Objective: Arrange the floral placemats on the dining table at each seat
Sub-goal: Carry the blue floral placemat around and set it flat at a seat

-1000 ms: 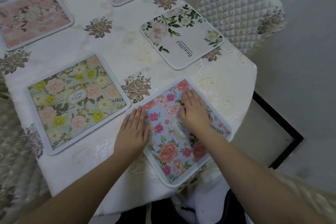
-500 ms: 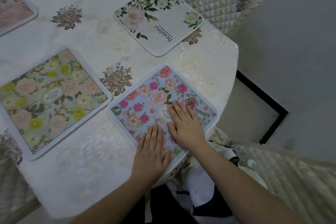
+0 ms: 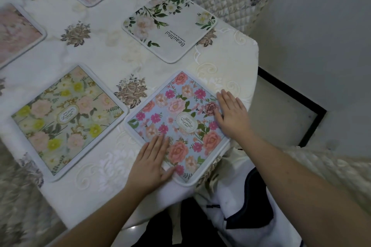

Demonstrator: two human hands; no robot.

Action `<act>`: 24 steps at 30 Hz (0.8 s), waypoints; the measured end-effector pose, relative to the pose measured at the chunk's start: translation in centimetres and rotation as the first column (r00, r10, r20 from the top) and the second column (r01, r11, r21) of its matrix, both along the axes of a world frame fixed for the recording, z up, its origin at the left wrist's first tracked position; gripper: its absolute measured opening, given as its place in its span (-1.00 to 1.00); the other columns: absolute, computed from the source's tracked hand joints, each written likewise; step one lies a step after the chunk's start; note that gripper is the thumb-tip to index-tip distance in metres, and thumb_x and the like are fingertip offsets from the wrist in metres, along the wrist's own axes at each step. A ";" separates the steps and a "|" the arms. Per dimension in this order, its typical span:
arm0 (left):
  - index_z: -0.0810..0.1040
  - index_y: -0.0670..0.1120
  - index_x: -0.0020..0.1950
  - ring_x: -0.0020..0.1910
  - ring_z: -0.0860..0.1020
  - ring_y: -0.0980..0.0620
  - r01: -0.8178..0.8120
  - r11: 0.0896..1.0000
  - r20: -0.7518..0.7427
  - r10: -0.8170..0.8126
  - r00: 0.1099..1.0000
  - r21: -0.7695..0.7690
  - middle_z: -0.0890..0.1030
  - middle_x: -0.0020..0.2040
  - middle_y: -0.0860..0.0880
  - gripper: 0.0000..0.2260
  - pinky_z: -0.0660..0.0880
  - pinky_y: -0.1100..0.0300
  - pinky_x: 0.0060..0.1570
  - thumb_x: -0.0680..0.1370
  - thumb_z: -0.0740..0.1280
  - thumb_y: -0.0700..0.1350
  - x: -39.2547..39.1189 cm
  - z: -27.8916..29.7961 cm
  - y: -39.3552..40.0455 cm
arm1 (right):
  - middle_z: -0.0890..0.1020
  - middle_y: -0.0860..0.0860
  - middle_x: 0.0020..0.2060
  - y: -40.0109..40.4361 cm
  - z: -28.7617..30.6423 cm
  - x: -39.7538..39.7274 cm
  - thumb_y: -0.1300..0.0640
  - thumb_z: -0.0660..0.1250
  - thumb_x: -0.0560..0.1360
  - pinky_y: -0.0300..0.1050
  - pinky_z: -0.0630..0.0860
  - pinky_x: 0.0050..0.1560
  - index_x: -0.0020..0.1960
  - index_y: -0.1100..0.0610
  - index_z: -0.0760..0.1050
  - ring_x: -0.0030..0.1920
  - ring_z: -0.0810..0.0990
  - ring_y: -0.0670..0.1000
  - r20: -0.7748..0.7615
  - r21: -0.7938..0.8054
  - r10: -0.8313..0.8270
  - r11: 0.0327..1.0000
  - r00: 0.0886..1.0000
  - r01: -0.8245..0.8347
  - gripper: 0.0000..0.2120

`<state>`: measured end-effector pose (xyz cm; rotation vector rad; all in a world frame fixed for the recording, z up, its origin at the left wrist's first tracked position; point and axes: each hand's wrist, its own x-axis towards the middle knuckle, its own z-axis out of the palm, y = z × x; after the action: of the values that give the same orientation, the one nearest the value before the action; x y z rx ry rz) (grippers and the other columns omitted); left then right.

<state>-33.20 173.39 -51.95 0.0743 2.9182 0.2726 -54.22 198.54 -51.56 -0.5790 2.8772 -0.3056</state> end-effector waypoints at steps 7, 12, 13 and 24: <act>0.01 0.03 0.60 0.57 -0.02 0.11 -0.028 0.999 -0.012 0.028 1.000 0.035 0.07 0.60 0.03 -0.47 -0.11 -0.01 0.51 0.66 -0.10 0.17 0.4 0.9 -3.1 | -0.02 0.03 0.59 -2.5 1.0 1.7 -0.12 -0.18 0.65 -0.02 -0.18 0.53 0.60 0.11 -0.05 0.57 -0.08 0.00 0.081 -0.016 -0.149 0.988 0.985 0.151 -0.42; 0.29 -0.03 0.53 0.51 0.20 0.09 -0.019 0.997 -0.113 0.027 0.993 0.071 0.36 0.50 -0.02 -0.54 -0.09 0.06 0.52 0.67 -0.04 0.07 -2.9 2.2 -2.1 | 0.00 0.04 0.59 -9.0 2.3 8.3 -0.11 -0.31 0.56 -0.06 -0.25 0.52 0.59 0.14 -0.02 0.57 -0.10 0.00 0.065 -0.141 -0.157 0.976 0.986 0.164 -0.33; 0.27 -0.04 0.54 0.51 0.20 0.07 -0.010 0.996 -0.121 0.021 0.992 0.090 0.34 0.51 -0.03 -0.54 -0.07 0.06 0.52 0.66 -0.02 0.06 -4.0 2.4 -1.8 | -0.04 0.03 0.59 -10.1 2.1 9.5 -0.11 -0.32 0.56 -0.07 -0.27 0.51 0.59 0.13 -0.06 0.57 -0.14 -0.01 0.094 -0.140 -0.153 0.976 0.984 0.166 -0.34; -0.20 0.08 0.59 0.55 -0.24 0.13 0.023 1.000 0.004 -0.024 1.000 0.014 -0.19 0.58 0.11 -0.45 -0.26 0.10 0.50 0.65 -0.14 0.23 -6.3 0.3 -5.9 | -0.01 0.04 0.59 -8.1 0.3 13.9 -0.10 -0.16 0.64 -0.08 -0.30 0.51 0.60 0.14 -0.09 0.57 -0.07 -0.01 0.065 0.038 -0.257 0.966 0.964 0.254 -0.40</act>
<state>-39.46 167.54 -51.66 0.1099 2.9096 0.2883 -40.34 190.46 -51.25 -0.1856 2.8829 -0.3124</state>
